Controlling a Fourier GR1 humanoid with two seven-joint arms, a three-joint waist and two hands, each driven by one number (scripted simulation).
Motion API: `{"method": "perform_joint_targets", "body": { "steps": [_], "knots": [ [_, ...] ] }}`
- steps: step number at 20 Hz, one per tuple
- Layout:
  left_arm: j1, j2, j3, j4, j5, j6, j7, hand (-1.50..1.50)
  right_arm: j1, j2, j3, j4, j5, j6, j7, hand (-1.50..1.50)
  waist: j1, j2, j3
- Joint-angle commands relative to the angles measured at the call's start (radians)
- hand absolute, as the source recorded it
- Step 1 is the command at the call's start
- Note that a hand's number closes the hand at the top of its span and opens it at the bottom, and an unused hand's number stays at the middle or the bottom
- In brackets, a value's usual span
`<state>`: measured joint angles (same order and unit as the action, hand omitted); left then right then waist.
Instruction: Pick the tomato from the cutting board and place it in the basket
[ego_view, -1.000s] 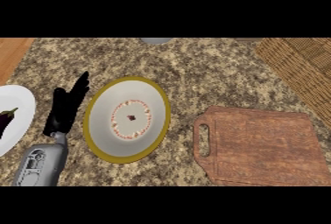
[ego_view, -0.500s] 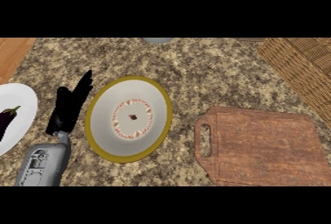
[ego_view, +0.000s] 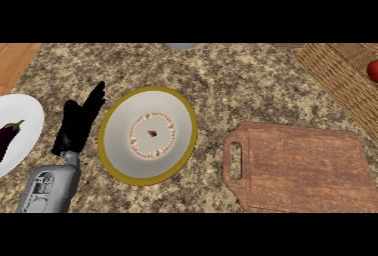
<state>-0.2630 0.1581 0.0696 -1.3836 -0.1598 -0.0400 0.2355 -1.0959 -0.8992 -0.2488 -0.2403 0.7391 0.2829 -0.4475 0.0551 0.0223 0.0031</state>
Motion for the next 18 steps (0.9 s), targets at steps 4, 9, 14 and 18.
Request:
{"method": "perform_joint_targets", "body": {
  "steps": [4, 9, 14, 18],
  "knots": [
    [-0.018, 0.006, 0.012, -0.002, 0.004, 0.002, 0.001, 0.0, -0.007, -0.001, -0.106, 0.055, -0.088, -0.049, -0.061, -1.5, -0.005, -0.001, 0.001],
    [-0.02, 0.018, 0.012, 0.009, 0.001, -0.01, -0.002, 0.0, -0.01, -0.026, -0.208, 0.071, -0.173, -0.15, -0.046, -1.5, 0.001, 0.006, 0.002],
    [0.006, 0.0, -0.003, -0.004, -0.005, -0.003, -0.017, 0.0, -0.009, -0.148, -0.275, 0.11, -0.227, -0.119, 0.049, -1.5, -0.002, 0.004, 0.002],
    [-0.012, -0.013, -0.002, -0.014, 0.004, 0.002, 0.012, 0.0, 0.044, -0.222, -0.32, 0.136, -0.266, -0.092, 0.055, -1.5, -0.003, 0.008, 0.004]
  ]
}}
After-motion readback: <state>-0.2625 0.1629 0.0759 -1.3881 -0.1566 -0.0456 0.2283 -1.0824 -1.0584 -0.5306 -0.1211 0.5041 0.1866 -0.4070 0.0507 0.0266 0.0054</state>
